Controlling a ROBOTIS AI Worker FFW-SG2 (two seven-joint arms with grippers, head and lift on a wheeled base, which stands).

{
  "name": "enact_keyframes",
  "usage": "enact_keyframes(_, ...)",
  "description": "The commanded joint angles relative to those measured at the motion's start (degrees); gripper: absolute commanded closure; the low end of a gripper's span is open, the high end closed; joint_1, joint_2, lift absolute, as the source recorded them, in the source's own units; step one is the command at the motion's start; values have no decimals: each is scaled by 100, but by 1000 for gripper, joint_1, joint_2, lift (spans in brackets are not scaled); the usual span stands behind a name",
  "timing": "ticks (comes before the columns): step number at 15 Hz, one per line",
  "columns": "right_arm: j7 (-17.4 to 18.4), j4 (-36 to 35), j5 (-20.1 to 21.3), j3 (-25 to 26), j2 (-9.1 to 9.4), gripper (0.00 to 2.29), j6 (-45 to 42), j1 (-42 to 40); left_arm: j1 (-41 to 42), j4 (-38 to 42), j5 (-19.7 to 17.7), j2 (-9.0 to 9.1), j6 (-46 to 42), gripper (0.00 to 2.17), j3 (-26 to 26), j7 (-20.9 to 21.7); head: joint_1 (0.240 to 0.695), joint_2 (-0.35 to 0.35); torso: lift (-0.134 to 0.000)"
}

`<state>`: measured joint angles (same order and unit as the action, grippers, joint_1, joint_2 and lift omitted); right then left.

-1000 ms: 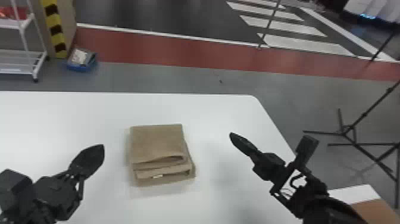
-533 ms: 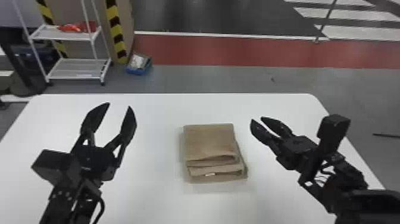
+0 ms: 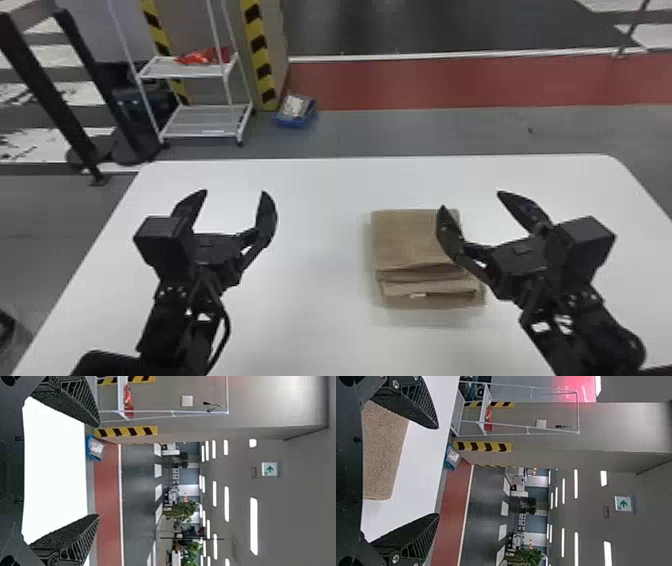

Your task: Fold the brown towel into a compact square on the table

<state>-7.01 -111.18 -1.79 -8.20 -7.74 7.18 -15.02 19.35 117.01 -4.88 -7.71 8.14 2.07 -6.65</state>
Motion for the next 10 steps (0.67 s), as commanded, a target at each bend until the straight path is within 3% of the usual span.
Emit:
enact_keyframes(1, 24, 18, 56, -6, 18, 80, 227, -36, -133, -125, -163, 41, 114, 76, -75, -11, 695, 109, -114)
enact_keyframes(3, 24, 18, 56, 20, 36, 80, 245, -36, -177, -433, -224, 67, -747, 76, -66, -38, 695, 119, -114)
enact_keyframes(10, -107, -53, -146, 425, 27, 80, 280, -335, -203, -705, -92, 59, -923, 56, -101, -134, 695, 104, -114)
